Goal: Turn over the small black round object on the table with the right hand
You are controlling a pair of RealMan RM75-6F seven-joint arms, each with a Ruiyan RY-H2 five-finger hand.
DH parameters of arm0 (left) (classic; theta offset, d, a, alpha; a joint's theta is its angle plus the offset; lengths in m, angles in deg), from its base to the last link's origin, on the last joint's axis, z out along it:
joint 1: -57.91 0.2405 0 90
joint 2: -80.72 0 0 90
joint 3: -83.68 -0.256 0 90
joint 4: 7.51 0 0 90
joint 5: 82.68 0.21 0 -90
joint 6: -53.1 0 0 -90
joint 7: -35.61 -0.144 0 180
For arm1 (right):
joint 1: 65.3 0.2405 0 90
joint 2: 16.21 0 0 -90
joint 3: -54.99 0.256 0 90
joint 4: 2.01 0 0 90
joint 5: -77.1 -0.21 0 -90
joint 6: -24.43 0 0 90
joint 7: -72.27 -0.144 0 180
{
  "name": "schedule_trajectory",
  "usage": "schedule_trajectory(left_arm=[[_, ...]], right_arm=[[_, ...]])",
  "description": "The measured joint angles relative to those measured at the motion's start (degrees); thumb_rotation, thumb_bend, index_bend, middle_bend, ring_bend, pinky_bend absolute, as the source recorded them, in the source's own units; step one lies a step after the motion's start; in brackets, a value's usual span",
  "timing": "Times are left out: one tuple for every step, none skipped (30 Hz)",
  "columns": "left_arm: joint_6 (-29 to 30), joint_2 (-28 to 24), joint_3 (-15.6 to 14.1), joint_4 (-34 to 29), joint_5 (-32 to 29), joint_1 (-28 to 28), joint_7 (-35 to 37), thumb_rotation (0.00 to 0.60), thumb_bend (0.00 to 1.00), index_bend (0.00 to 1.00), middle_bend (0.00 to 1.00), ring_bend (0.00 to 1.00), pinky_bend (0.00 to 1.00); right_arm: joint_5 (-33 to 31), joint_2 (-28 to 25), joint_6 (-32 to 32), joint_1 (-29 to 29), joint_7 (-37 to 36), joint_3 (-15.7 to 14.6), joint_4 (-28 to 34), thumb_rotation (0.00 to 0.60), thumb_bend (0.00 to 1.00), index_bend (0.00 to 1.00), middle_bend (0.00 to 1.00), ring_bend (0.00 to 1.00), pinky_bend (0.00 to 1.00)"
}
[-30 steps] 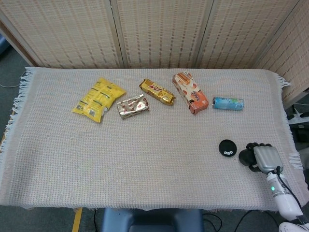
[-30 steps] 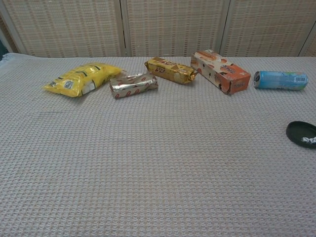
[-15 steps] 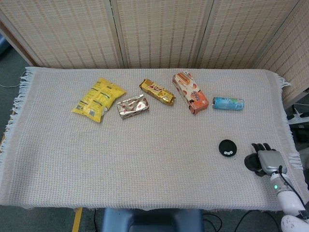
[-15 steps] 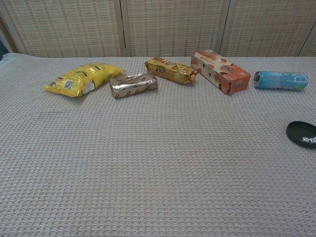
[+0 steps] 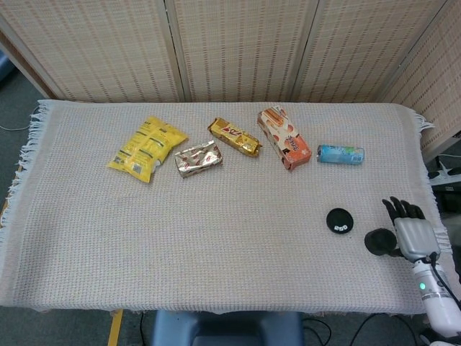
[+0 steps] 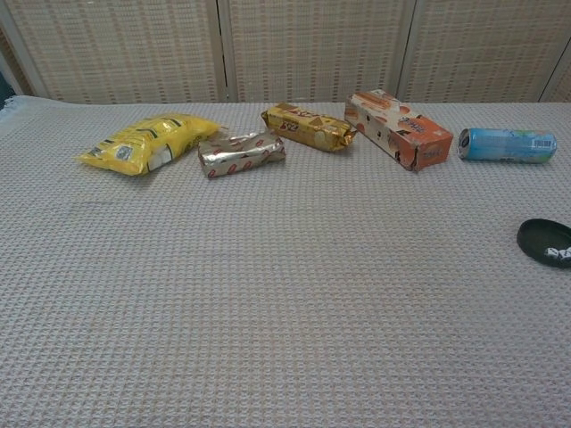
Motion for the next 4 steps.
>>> schedule_trajectory(left_arm=[[-0.1,0.0,0.0,0.0,0.0,0.0,-0.1,0.6,0.53,0.53,0.16,0.19,0.53],[-0.1,0.0,0.0,-0.1,0.1,0.0,-0.2,0.6,0.53,0.53,0.16,0.19,0.53],[0.0,0.0,0.0,-0.1,0.2,0.0,-0.3,0.6,0.53,0.53,0.16,0.19,0.53],[0.2,0.1,0.0,-0.1,0.3,0.0,-0.4,0.6,0.53,0.53,0.16,0.19,0.53]], right_arm=[[1.6,0.7,-3.2,-0.9,-0.2,0.1,-0.4,0.6,0.1,0.01,0.0,0.0,0.08],[3.2,1.5,-6.4,-1.9,-0.4,0.2,-0.8,0.6,0.1,0.0,0.0,0.0,0.08],[5.3,2.5,-10.4,-3.2,-0.7,0.4,-1.3,0.6,0.1,0.0,0.0,0.0,0.08],[6.6,3.0,-13.0,-4.0,-0.8,0.4,-1.5,0.6,0.1,0.0,0.0,0.0,0.08]])
